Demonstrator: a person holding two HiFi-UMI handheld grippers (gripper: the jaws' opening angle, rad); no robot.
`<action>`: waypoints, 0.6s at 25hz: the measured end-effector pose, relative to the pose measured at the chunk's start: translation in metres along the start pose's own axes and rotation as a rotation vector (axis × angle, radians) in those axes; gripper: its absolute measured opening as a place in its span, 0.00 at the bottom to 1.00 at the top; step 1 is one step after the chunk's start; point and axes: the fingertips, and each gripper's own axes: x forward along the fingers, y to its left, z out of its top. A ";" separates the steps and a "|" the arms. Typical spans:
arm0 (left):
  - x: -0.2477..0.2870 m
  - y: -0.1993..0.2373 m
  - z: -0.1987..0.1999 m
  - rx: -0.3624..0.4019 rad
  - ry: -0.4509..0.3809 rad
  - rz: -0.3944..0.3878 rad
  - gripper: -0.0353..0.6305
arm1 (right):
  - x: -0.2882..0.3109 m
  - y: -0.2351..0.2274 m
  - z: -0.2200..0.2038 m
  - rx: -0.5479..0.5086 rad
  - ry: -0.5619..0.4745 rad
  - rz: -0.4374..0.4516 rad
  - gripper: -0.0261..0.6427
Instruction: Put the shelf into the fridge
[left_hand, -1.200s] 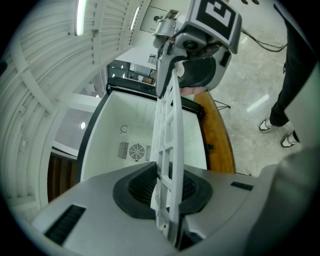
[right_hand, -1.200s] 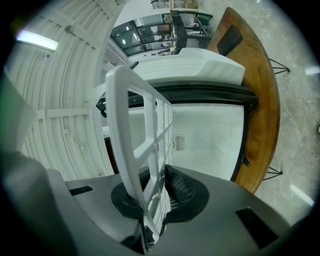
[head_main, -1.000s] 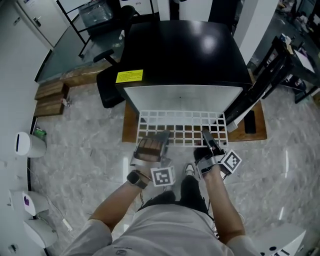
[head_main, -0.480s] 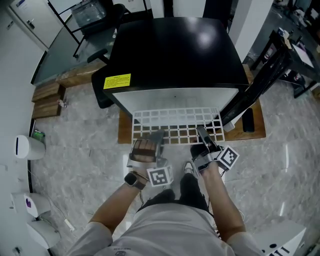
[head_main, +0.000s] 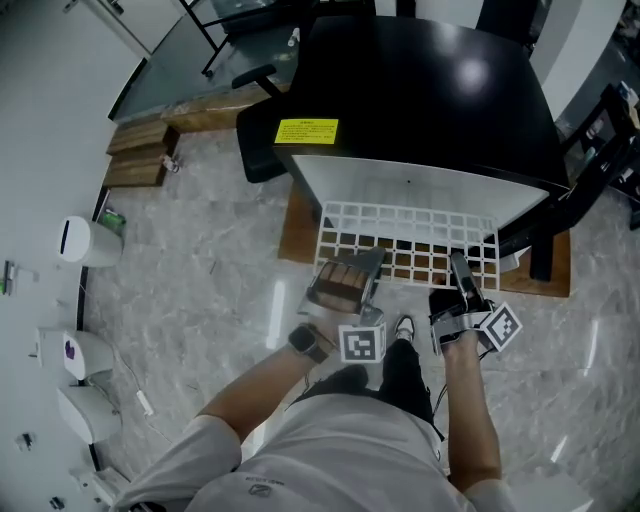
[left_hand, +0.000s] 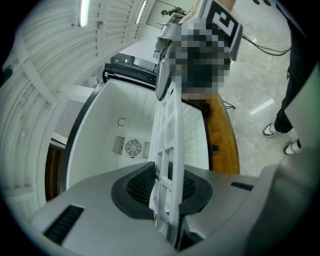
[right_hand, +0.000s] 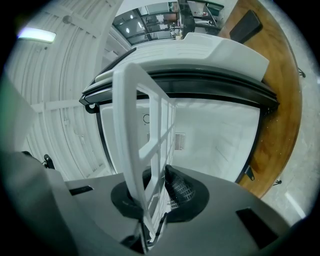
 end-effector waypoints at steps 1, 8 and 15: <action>0.001 -0.003 -0.001 0.000 0.002 -0.009 0.13 | 0.000 0.000 0.000 -0.005 0.003 -0.001 0.11; 0.004 -0.006 -0.003 -0.002 0.000 -0.002 0.13 | 0.000 -0.001 -0.001 -0.021 -0.015 0.020 0.11; 0.006 -0.016 -0.002 -0.008 -0.021 -0.019 0.15 | -0.001 -0.005 0.000 -0.045 -0.034 0.043 0.11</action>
